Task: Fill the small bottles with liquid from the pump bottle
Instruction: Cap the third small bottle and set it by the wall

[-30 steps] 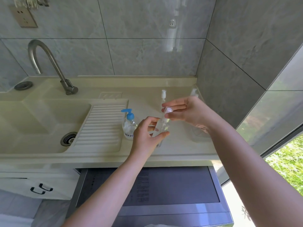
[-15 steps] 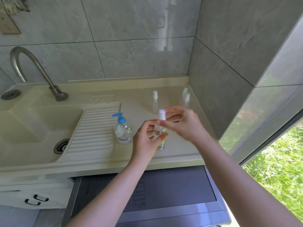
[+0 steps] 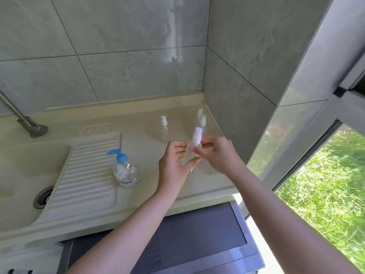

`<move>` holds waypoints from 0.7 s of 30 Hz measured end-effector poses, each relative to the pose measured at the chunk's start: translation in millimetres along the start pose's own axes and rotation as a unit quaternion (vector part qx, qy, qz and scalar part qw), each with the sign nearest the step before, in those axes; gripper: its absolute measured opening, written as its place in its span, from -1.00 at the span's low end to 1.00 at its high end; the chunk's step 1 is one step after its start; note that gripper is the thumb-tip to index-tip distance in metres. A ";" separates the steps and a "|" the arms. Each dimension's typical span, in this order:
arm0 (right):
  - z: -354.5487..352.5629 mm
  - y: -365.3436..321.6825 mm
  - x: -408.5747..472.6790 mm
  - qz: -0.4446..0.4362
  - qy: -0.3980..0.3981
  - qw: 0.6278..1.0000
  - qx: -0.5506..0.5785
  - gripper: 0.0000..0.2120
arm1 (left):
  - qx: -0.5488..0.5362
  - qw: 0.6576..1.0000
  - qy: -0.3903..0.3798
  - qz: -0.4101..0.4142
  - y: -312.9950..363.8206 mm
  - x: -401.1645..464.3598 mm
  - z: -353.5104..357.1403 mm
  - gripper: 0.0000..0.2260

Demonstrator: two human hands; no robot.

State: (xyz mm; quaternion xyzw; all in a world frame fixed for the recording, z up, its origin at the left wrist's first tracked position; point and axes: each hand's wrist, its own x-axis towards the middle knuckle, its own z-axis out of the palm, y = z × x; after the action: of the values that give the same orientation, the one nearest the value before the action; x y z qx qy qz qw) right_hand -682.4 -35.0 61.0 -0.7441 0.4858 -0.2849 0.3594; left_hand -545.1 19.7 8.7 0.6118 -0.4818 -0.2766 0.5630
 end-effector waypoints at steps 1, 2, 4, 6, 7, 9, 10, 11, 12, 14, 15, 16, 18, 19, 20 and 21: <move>-5.1 2.8 5.2 0.002 0.010 1.000 -0.009 -0.95 | 0.000 1.000 -0.009 0.006 -0.6 5.4 4.1 -0.53; -11.5 4.9 12.3 0.004 0.024 1.000 -0.015 -0.90 | 0.000 1.000 -0.020 0.013 -1.0 12.8 8.4 -0.52; -24.4 10.5 25.9 0.007 0.061 0.998 -0.029 -0.86 | 0.002 0.999 -0.048 0.014 -2.3 23.7 14.6 -0.51; -34.1 21.2 40.9 0.006 0.089 0.995 -0.047 -0.83 | 0.015 0.997 -0.071 0.009 -7.3 33.6 18.4 -0.55; -36.7 27.7 48.1 0.010 0.098 0.994 -0.057 -0.79 | 0.033 0.996 -0.082 0.007 -11.7 38.1 19.5 -0.57; -39.1 43.5 63.7 0.027 0.112 0.990 -0.078 -0.70 | 0.071 0.991 -0.112 0.000 -21.8 49.9 24.4 -0.60; -38.4 50.4 68.4 0.037 0.116 0.989 -0.085 -0.67 | 0.086 0.988 -0.124 -0.006 -26.8 54.1 26.3 -0.60; -37.5 57.7 73.5 0.043 0.117 0.988 -0.086 -0.67 | 0.099 0.986 -0.137 -0.014 -31.4 59.6 29.6 -0.58; -35.0 62.9 77.7 0.050 0.115 0.988 -0.092 -0.68 | 0.109 0.983 -0.147 -0.021 -36.3 64.7 32.6 -0.55; -29.1 72.3 81.7 0.062 0.110 0.987 -0.104 -0.70 | 0.116 0.980 -0.160 -0.035 -43.2 70.6 37.2 -0.46; -25.1 77.8 84.3 0.067 0.109 0.987 -0.101 -0.70 | 0.117 0.978 -0.165 -0.042 -47.0 74.3 39.3 -0.43; -22.2 80.8 84.7 0.073 0.107 0.987 -0.097 -0.68 | 0.119 0.978 -0.168 -0.045 -49.4 76.5 41.2 -0.42; -14.8 88.7 86.5 0.089 0.097 0.988 -0.084 -0.76 | 0.128 0.975 -0.175 -0.053 -55.7 81.6 44.9 -0.41; -10.5 93.3 88.2 0.093 0.094 0.988 -0.082 -0.81 | 0.130 0.973 -0.179 -0.060 -58.9 84.1 46.9 -0.42; -7.8 95.1 88.8 0.095 0.091 0.988 -0.085 -0.81 | 0.132 0.972 -0.182 -0.067 -61.1 85.6 48.6 -0.42; -4.0 99.0 90.5 0.095 0.090 0.988 -0.083 -0.80 | 0.134 0.970 -0.186 -0.076 -63.9 86.9 50.3 -0.43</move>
State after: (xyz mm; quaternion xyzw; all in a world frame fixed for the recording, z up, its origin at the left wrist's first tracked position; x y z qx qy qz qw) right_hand -703.7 -146.7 -10.3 -0.6933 0.6065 -0.2739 0.2767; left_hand -538.4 -86.2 -45.3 0.6538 -0.5632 -0.3607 0.3539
